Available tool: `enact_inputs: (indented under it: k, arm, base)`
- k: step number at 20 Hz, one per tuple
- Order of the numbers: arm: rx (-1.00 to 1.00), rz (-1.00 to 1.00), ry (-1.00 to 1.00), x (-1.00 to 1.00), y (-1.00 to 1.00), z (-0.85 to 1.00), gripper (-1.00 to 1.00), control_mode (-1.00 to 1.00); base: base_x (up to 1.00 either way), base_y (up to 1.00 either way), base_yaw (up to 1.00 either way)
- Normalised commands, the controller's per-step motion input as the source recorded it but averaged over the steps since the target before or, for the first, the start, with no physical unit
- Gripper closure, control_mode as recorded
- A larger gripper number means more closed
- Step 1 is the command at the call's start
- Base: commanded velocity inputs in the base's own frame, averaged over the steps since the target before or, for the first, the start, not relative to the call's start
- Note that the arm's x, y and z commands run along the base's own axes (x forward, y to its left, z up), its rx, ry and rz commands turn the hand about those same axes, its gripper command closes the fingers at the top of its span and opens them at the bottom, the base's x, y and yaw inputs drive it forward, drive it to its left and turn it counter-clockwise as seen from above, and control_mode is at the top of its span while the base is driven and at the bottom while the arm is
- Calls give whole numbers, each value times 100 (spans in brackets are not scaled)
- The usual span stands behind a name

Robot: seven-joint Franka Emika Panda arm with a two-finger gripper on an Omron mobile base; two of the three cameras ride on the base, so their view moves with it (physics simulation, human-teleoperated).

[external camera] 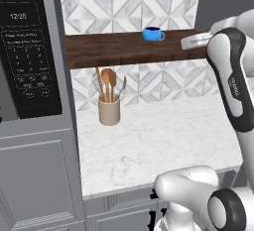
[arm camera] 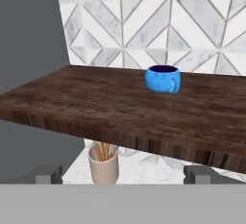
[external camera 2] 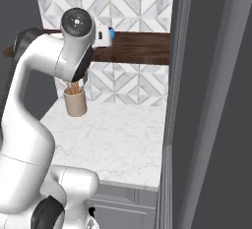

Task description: Gather all objects into one cabinet and sort the glasses and bowls to opposite sides.

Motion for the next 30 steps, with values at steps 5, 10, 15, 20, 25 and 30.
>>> enact_inputs:
  k: [5, 10, 15, 20, 25, 30]
  arm:
    - [0, 0, 0, 60, -4, 0, -100, -100]
    - [0, 0, 4, 67, -6, 0, -100, -100]
    - [0, 0, 1, 60, -6, -1, -100, -100]
    - [0, 2, 1, 37, -18, -6, -100, -100]
    - [0, 3, 0, 29, -4, -10, -100, -100]
    - [0, 2, 0, 30, 0, -14, -100, -100]
  base:
    - [0, 0, 0]
    - [0, 0, 0]
    - [0, 0, 0]
    - [0, 0, 0]
    - [0, 0, 0]
    - [0, 0, 0]
